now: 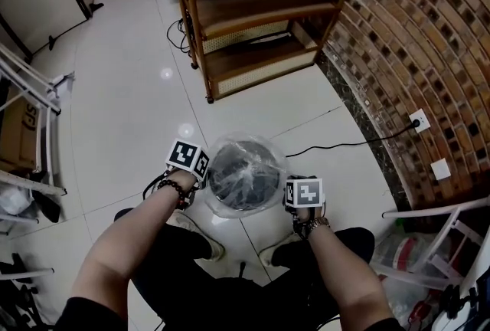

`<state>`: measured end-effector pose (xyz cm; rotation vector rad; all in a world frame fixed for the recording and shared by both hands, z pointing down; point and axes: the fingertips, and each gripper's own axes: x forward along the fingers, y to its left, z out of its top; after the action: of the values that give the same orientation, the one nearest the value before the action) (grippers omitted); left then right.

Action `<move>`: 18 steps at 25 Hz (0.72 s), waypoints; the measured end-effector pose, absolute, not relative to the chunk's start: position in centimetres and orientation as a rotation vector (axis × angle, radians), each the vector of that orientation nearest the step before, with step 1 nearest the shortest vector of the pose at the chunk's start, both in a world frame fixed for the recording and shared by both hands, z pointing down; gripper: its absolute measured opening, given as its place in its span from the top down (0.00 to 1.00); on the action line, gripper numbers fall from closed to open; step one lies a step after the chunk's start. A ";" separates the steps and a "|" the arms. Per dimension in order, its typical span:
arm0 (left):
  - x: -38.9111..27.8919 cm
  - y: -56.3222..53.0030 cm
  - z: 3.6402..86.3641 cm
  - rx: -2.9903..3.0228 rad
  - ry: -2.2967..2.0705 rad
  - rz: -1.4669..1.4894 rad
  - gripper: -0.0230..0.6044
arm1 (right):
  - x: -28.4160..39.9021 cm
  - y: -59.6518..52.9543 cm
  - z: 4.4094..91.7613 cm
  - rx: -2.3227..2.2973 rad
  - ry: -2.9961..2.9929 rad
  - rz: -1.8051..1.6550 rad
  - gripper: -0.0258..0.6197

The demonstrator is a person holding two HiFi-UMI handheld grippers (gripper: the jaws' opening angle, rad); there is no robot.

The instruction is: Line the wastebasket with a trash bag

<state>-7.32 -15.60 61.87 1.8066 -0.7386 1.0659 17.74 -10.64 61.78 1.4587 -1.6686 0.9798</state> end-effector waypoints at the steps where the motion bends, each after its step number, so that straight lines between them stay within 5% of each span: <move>1: -7.3 -16.1 61.9 1.814 -0.741 1.077 0.82 | 17.5 -10.3 62.0 1.456 -1.666 0.992 0.95; 9: -6.3 -18.9 62.7 1.893 -0.705 1.214 0.76 | 16.3 -6.9 63.9 1.444 -1.640 1.140 0.91; 18: -4.8 -19.8 64.5 1.990 -0.587 1.381 0.60 | 14.1 -5.3 65.2 1.455 -1.689 1.307 0.74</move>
<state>-4.77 -19.81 64.50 1.9898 -0.5871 1.3814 14.10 -5.30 65.24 1.4548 -1.6893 1.3073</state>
